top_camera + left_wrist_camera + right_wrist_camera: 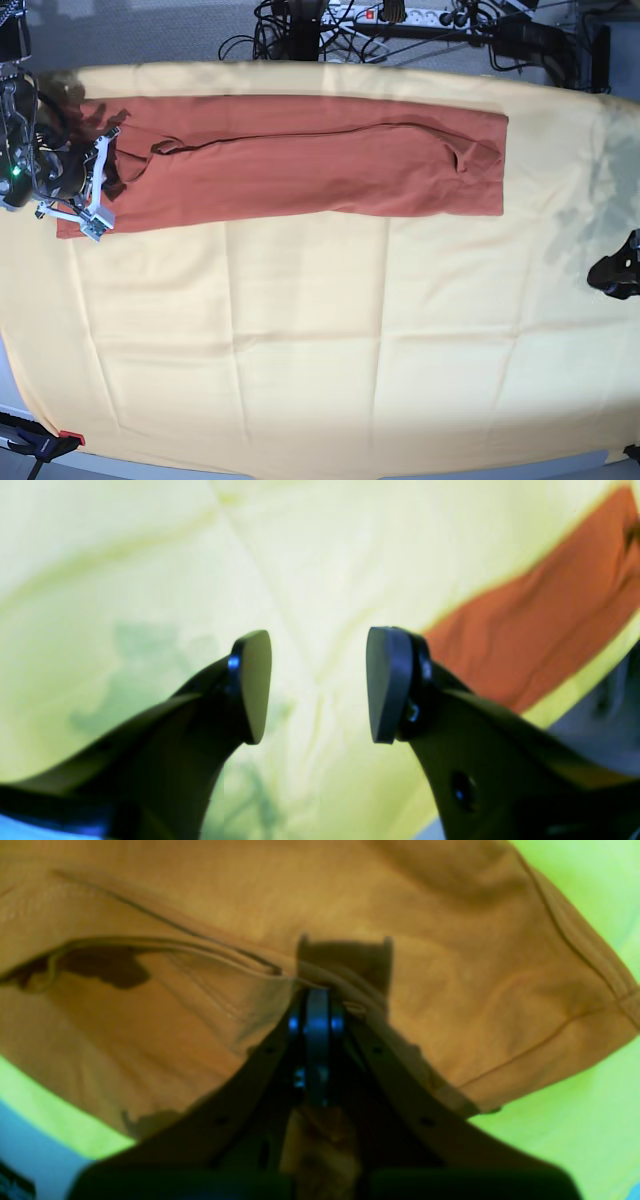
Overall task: Fold the T-shirt properly
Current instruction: 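Grasp the folded shirt's ends with both grippers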
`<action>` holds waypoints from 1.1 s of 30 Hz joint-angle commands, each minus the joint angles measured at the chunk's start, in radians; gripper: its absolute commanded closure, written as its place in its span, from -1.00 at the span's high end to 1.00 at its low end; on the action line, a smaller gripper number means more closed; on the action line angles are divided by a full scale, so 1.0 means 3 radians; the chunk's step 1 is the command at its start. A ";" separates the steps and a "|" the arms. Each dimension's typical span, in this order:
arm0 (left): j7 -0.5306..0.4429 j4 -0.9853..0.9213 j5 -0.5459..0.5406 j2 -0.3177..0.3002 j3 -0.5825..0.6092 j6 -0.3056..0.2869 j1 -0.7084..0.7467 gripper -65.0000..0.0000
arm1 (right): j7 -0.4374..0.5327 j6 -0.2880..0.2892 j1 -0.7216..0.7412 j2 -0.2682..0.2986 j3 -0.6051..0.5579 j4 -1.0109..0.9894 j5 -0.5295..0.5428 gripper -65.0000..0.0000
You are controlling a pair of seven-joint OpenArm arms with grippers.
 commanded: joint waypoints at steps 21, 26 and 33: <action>-0.0022 -0.0107 -0.0139 0.0755 -0.0534 0.0024 0.1128 0.25 | -0.0009 -0.0098 -0.0019 0.0020 -0.0001 -0.0001 -0.0032 -1.00; -0.0022 -0.0107 -0.0100 0.0927 -0.0534 0.0027 0.1205 0.25 | -0.0008 -0.0098 -0.0019 0.0019 -0.0001 -0.0001 -0.0031 -1.00; -0.0019 -0.0107 0.0017 0.1161 -0.0500 0.0062 0.1218 0.25 | -0.0008 -0.0099 -0.0019 0.0020 -0.0001 -0.0001 -0.0029 -1.00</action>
